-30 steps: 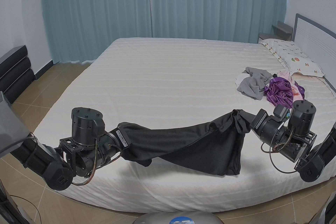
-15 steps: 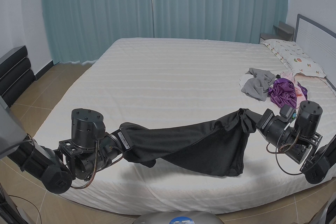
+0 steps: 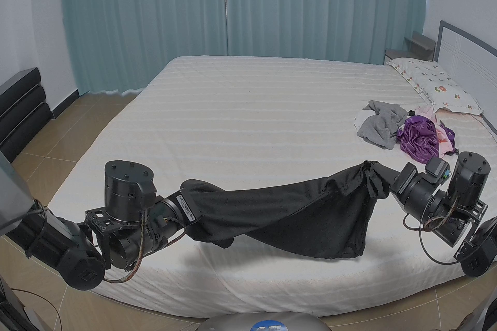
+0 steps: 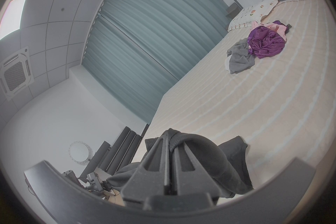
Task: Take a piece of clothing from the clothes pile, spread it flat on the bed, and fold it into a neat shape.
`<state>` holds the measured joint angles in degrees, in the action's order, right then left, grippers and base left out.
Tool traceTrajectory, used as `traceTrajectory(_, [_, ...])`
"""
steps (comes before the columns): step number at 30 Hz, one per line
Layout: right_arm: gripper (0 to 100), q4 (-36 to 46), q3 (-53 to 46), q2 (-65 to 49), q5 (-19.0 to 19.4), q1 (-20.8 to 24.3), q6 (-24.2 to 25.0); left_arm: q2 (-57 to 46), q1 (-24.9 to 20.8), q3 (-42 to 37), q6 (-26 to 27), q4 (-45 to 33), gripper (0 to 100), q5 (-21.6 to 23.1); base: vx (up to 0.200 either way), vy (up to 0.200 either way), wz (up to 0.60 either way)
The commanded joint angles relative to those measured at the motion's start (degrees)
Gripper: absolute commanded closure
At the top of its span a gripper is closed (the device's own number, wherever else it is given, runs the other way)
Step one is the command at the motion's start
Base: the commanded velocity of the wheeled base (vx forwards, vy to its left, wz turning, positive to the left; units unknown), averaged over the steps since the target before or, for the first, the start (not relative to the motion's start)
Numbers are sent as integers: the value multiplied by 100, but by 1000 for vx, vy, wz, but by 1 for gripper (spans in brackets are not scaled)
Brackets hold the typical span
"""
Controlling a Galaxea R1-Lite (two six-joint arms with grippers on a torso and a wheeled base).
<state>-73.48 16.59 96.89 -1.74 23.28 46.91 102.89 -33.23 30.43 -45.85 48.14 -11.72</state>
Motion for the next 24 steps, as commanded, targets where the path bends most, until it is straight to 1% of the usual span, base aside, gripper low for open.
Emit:
traceTrajectory(1, [100,1,2,-65,-1,1,-6,-14,-96,16,-3,2,100,3,0,-200,0])
traceTrajectory(4, [100,-8,11,-100,-10,-8,-6,-14,-166,33,-3,-6,100,-6,0,-200,0])
traceTrajectory(21, [100,80,37,-557,-10,-70,-33,-50,-157,51,-3,-6,100,-15,0,-200,0])
traceTrajectory(24, [100,45,2,-478,-10,-17,-33,-50,-157,25,6,-6,100,-24,0,0,0])
